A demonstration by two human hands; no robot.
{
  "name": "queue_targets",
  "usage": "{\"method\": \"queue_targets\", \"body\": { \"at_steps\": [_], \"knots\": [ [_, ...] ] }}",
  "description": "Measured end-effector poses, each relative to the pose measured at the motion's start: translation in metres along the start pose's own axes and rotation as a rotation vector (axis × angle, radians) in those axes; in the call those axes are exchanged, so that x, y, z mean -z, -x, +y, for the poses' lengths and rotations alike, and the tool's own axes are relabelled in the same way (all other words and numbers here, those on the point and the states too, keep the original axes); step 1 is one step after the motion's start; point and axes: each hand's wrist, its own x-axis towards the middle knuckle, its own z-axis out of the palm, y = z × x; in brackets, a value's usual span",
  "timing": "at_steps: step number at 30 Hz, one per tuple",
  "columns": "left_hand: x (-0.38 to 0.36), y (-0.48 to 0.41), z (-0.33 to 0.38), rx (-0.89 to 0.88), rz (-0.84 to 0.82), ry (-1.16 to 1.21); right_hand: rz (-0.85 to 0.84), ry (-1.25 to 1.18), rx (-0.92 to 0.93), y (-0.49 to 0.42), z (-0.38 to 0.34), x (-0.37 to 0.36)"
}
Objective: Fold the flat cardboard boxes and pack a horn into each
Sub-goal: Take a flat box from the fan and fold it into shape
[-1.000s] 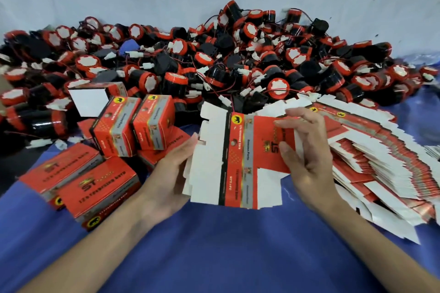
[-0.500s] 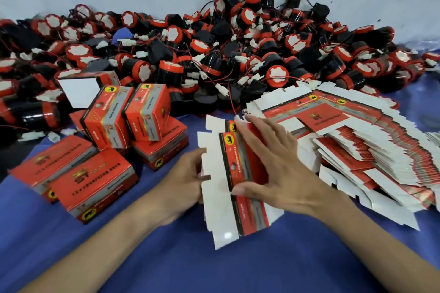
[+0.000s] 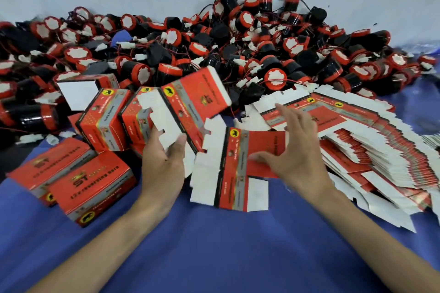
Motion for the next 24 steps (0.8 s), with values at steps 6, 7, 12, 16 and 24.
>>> {"method": "queue_targets", "body": {
  "at_steps": [6,7,12,16,24],
  "knots": [
    [-0.001,0.009,0.006,-0.409,0.088,-0.268,0.412,0.276,-0.044,-0.012,0.024,0.011],
    [-0.001,0.010,0.006,-0.425,0.065,-0.266,0.436,0.325,-0.025,-0.012,0.025,0.011],
    [-0.005,0.016,0.011,-0.340,-0.101,-0.122,0.214,0.320,0.433,0.000,-0.001,-0.001],
    [-0.003,0.015,0.016,-0.297,-0.381,0.024,-0.060,0.451,0.506,0.011,-0.019,-0.008],
    [0.000,0.010,0.015,0.010,-0.608,0.055,-0.270,0.332,0.523,0.013,-0.020,-0.002]
  ]
}}
